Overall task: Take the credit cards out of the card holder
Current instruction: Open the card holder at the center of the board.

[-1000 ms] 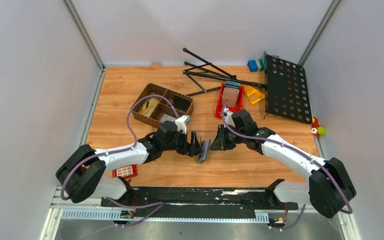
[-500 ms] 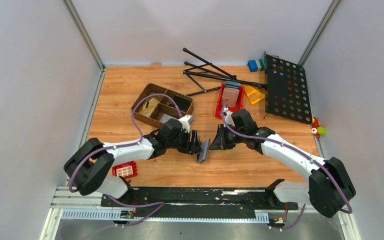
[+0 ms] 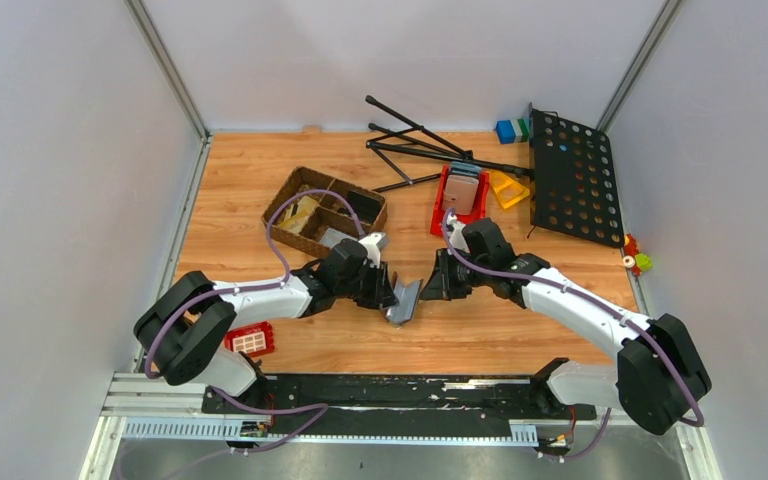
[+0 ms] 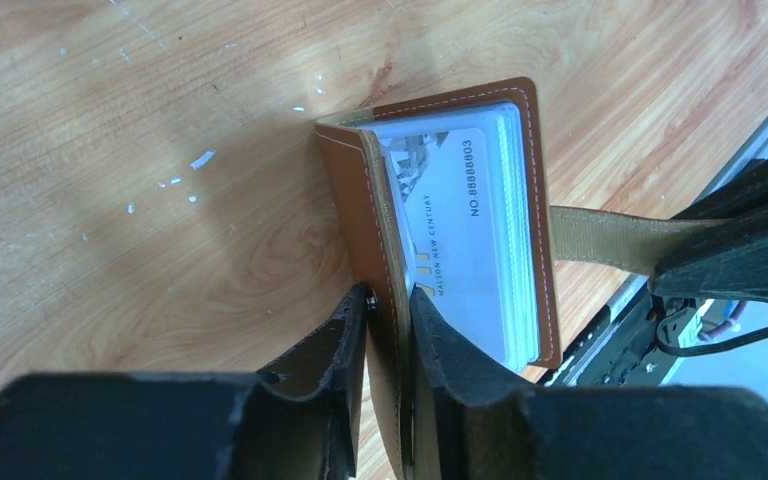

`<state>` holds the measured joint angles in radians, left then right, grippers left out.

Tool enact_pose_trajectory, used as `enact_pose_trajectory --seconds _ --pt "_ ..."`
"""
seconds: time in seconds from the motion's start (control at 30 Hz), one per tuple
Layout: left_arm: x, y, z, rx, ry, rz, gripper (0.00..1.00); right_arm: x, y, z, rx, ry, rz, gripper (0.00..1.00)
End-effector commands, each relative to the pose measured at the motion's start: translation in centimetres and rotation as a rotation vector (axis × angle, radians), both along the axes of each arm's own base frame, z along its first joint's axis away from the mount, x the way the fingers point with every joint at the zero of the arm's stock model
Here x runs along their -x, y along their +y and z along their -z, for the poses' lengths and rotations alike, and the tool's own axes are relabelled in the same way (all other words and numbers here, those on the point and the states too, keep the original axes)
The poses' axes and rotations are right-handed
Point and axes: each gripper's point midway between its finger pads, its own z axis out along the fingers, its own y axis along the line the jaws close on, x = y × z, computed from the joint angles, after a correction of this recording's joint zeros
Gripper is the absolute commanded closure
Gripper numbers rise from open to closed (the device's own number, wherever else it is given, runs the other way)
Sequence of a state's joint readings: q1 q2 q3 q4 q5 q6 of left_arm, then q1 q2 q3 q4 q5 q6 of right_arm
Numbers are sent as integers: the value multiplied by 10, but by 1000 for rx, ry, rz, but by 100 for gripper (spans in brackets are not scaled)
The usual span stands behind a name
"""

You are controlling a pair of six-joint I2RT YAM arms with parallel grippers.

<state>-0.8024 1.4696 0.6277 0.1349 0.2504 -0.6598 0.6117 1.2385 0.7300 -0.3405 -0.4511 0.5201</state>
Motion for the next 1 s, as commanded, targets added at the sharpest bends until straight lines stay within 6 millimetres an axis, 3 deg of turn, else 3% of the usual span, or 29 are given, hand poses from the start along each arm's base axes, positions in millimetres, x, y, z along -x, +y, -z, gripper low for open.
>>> enact_pose_trajectory --seconds 0.0,0.17,0.43,0.97 --pt "-4 -2 -2 -1 -7 -13 76 -17 -7 -6 57 -67 45 100" --pt "-1 3 3 -20 -4 -12 77 -20 -28 12 164 -70 99 98" --pt "5 13 16 -52 12 -25 77 -20 -40 35 203 -37 135 90" --pt "7 30 29 -149 23 -41 58 -22 -36 30 170 -48 108 99"
